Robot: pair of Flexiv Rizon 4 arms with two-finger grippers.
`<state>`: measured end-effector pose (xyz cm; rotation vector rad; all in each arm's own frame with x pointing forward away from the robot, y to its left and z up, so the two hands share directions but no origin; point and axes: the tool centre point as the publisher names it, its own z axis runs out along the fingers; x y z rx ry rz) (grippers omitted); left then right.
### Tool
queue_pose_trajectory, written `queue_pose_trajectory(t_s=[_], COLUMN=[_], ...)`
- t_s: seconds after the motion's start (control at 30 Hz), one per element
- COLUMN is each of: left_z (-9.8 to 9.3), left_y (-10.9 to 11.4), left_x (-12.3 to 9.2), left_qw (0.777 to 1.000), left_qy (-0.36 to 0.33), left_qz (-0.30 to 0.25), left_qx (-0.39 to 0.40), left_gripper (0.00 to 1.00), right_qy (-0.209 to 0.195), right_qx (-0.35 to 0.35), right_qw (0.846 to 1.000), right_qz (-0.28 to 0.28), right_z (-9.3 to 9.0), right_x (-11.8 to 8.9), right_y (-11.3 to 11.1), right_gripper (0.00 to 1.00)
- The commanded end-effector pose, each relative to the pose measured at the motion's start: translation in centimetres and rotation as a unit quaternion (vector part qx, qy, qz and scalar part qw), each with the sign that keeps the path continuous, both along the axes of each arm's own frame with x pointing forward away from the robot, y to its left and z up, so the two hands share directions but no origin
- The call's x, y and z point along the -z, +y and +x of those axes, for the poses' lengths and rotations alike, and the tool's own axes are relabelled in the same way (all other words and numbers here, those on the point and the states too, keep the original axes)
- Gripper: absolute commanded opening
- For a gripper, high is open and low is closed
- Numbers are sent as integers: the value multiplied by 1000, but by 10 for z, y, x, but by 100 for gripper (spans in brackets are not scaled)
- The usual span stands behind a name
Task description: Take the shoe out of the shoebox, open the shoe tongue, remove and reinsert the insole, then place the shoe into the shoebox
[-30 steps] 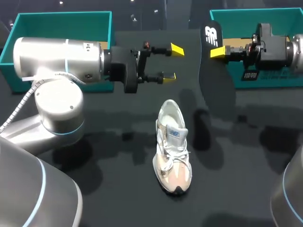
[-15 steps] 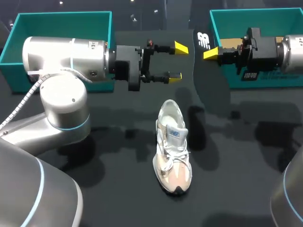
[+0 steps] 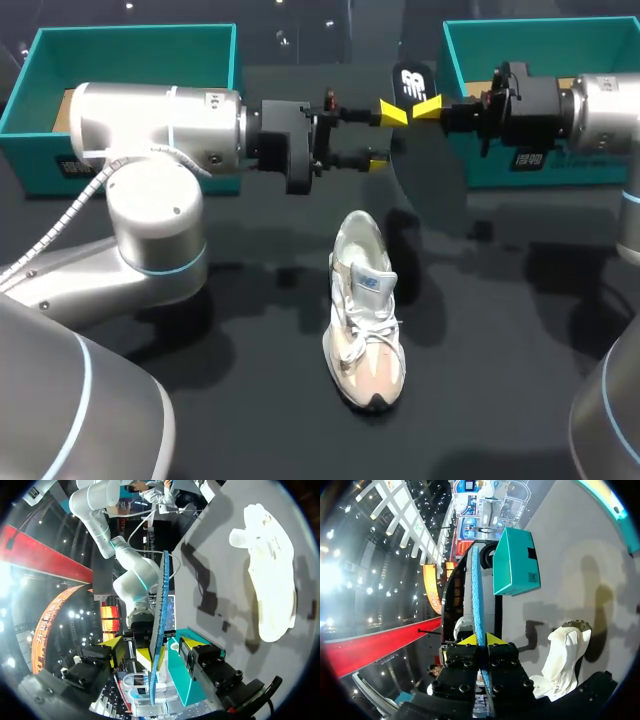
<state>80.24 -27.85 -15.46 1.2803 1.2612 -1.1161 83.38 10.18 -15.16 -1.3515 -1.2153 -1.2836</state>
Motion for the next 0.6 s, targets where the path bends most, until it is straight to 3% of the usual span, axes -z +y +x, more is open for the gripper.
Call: queue_pose_trajectory(t_s=[0.03, 0.1, 0.27, 0.6], left_z=[4, 5, 10, 14], left_y=[-7, -9, -11, -16], left_x=[4, 5, 9, 10], left_qw=[1000, 1000, 1000, 1000], left_qy=[-1, -2, 3, 0], left_qz=[-3, -3, -14, -22], left_qx=[-2, -3, -4, -9], left_gripper=[68, 60, 50, 39], right_qy=[11, 16, 29, 44], right_qx=[-8, -9, -9, -7], right_qw=[1000, 1000, 1000, 999], right_qz=[-2, 0, 3, 4], right_z=[4, 4, 4, 6], right_x=[0, 1, 4, 10], right_y=[3, 4, 7, 16], right_gripper=[0, 0, 0, 0])
